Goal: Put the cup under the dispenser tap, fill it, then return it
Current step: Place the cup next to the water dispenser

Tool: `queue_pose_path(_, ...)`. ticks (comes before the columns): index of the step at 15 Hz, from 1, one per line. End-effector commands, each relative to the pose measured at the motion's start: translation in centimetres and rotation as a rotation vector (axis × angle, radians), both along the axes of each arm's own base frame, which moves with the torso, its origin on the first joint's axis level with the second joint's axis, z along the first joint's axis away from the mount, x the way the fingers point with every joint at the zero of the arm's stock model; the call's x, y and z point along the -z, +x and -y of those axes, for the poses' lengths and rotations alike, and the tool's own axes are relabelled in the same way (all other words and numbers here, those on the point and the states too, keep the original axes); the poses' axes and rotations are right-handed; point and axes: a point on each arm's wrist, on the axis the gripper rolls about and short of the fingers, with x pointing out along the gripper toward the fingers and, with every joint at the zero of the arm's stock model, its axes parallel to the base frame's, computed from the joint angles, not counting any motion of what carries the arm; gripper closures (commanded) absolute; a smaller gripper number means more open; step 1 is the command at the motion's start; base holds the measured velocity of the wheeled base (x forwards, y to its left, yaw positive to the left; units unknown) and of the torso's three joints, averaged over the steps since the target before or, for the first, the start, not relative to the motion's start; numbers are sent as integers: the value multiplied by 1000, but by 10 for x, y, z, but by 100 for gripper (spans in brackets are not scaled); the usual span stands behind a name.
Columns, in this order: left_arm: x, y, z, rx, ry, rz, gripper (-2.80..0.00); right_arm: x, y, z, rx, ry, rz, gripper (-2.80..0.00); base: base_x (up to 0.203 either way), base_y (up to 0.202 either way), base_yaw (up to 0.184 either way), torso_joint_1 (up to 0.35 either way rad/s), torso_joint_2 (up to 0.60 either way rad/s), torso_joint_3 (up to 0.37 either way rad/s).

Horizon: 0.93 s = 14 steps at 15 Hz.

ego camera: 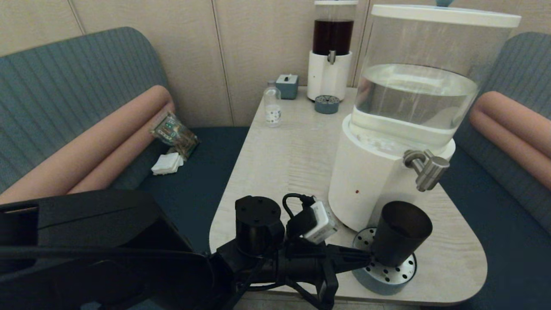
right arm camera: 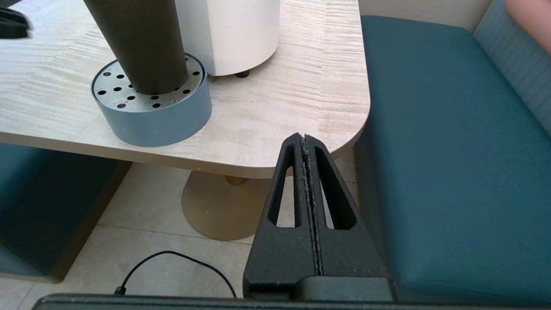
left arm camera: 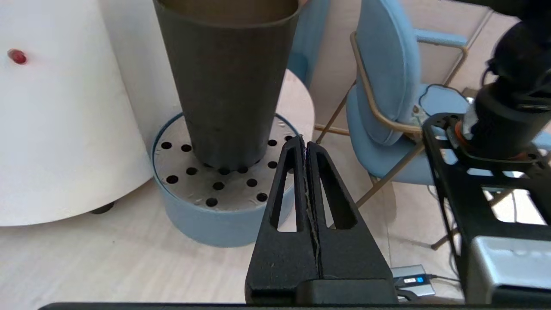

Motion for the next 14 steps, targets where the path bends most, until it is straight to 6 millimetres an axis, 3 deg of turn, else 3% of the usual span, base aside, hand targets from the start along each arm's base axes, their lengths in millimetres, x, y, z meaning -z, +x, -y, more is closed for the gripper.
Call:
queue_pose_path(1, 8, 4, 6, -5, 4, -4, 0, 0, 0, 0, -2, -1, 0, 0, 0, 0, 0, 0, 0, 0)
queue_pose_path(11, 13, 3, 7, -30, 9, -23, 0, 0, 0, 0, -1, -1, 0, 0, 0, 0, 0, 0, 0, 0)
queue_pose_path(14, -2, 0, 3, -31, -37, -16, 0, 0, 0, 0, -1, -1, 1, 0, 0, 0, 0, 0, 0, 0)
